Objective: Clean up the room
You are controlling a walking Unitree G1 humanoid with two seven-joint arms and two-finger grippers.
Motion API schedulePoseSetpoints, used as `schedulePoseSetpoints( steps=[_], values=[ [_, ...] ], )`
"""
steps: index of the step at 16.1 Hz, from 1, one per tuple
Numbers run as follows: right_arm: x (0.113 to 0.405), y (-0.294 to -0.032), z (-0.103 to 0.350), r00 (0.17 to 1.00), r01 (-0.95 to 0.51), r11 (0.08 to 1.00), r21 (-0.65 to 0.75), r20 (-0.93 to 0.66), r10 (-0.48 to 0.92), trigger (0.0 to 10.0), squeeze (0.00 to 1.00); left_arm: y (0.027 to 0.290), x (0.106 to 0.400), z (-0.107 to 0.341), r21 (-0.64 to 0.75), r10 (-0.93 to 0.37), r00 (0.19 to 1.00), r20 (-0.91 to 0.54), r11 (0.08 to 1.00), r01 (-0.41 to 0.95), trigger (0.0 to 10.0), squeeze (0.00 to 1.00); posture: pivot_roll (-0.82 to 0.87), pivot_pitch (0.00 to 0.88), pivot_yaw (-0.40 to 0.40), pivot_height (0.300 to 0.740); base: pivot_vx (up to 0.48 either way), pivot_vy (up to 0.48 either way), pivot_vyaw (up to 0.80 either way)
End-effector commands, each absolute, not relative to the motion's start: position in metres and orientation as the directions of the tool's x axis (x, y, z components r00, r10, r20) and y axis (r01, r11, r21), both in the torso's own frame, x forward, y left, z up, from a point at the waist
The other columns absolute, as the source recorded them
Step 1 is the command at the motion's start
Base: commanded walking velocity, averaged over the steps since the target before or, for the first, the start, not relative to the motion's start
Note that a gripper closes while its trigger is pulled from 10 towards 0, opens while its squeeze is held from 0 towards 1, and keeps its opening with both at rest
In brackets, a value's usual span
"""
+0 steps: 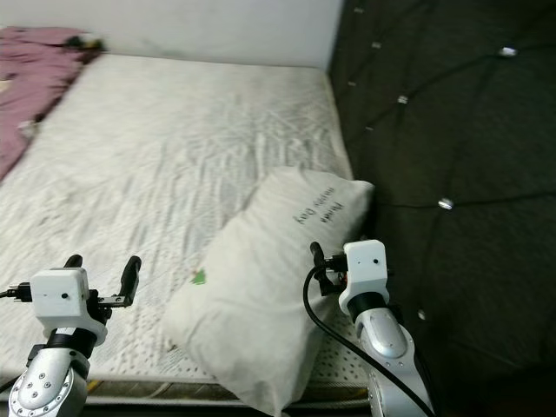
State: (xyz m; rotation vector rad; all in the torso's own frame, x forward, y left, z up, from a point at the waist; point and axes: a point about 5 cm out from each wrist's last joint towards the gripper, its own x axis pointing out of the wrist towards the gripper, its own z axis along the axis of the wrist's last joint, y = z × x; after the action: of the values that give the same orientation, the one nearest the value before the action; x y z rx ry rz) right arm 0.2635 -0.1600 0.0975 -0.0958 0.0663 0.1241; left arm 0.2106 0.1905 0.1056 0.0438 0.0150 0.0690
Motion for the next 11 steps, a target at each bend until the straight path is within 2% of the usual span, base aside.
schedulePoseSetpoints(
  steps=[1, 8, 11],
  values=[
    [0.2613, -0.1634, 0.0995, 0.992, -0.112, 0.990, -0.085, -0.072, 0.106, 10.0, 0.00, 0.1894, 0.2094, 0.1064, 0.050, 0.055, 0.998, -0.018, 0.997, -0.054, 10.0, 0.00, 0.02, 0.143, -0.037, 0.740, 0.000, 0.000, -0.80],
    [0.2621, -0.1607, 0.0994, 0.991, -0.125, 0.987, -0.098, -0.069, 0.118, 10.0, 0.00, 0.1881, 0.2113, 0.1051, 0.051, 0.053, 0.998, -0.018, 0.997, -0.052, 10.0, 0.00, 0.03, 0.126, -0.039, 0.740, 0.000, 0.000, 0.00],
    [0.2632, -0.1600, 0.0986, 0.990, -0.130, 0.987, -0.098, -0.071, 0.123, 10.0, 0.00, 0.1879, 0.2128, 0.1046, 0.051, 0.051, 0.999, -0.018, 0.997, -0.050, 10.0, 0.00, 0.03, 0.118, -0.038, 0.711, 0.000, 0.000, 0.00]
  ],
)
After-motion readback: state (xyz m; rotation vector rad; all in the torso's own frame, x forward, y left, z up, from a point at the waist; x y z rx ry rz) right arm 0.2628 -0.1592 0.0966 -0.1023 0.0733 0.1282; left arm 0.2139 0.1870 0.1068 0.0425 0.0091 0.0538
